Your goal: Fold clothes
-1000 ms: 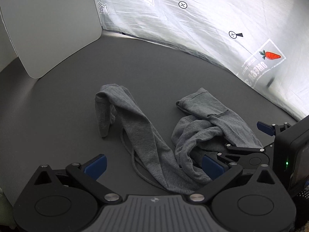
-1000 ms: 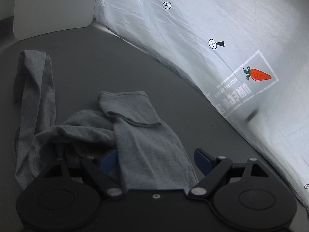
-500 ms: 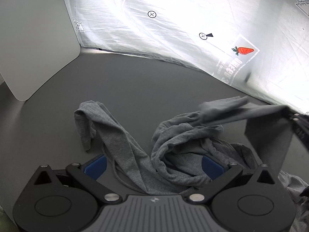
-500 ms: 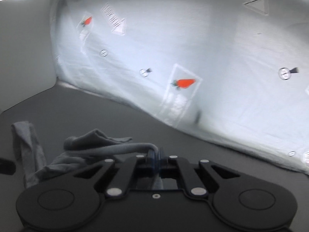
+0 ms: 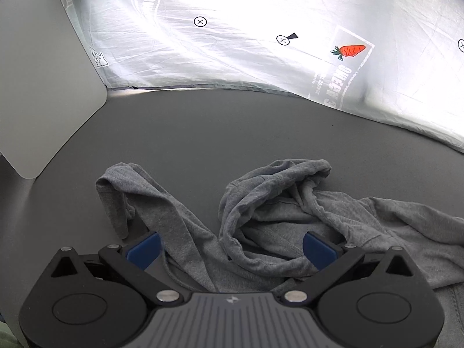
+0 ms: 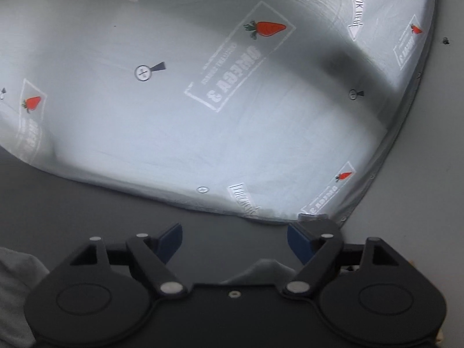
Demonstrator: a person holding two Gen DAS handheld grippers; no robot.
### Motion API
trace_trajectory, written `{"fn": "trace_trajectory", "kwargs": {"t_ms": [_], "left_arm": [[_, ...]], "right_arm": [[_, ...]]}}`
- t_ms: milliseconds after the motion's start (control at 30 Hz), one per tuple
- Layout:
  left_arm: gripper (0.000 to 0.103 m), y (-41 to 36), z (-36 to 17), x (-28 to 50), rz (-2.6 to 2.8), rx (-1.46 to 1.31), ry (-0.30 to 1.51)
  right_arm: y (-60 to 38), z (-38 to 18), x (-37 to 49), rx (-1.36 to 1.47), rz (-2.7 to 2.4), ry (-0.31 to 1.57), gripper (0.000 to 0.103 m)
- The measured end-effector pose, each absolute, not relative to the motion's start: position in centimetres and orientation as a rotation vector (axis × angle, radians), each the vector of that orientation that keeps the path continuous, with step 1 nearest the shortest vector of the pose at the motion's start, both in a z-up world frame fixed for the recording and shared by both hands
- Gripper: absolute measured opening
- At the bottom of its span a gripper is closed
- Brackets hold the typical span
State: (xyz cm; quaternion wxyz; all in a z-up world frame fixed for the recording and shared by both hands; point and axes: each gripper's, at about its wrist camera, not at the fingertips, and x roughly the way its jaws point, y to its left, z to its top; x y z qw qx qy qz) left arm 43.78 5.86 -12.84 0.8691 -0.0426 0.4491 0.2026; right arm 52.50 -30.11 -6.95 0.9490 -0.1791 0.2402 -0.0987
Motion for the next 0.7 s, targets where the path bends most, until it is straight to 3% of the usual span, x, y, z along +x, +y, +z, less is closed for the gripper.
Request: {"fn": "trace_trajectory", "kwargs": {"t_ms": [367, 700], "left_arm": [[0.103, 10.4, -19.1, 48.1, 0.486, -0.070, 1.030], [0.103, 11.8, -22.7, 49.1, 0.456, 0.033, 1.084]], "right_arm": [[-9.6, -11.2, 56.6, -0.277, 0.538, 0.711, 0.094], [-2.6, -15.9, 62.4, -0.436, 0.479, 0.737, 0.099]]}}
